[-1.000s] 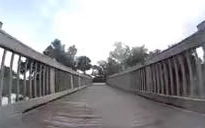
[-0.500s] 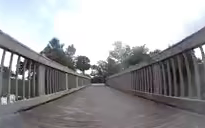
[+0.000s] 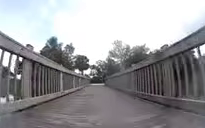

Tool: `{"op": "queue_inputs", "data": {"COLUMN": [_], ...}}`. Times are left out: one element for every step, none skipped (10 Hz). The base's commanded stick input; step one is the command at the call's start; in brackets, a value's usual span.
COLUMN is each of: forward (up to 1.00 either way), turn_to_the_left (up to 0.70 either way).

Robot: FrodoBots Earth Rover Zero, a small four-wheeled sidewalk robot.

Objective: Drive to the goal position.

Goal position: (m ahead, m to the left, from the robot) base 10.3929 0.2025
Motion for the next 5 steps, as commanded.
{"op": "queue_inputs", "data": {"forward": [0.85, 0.85, 0.85, 0.85, 0.85], "turn_to_the_left": [0.00, 0.00, 0.00, 0.00, 0.00]}}
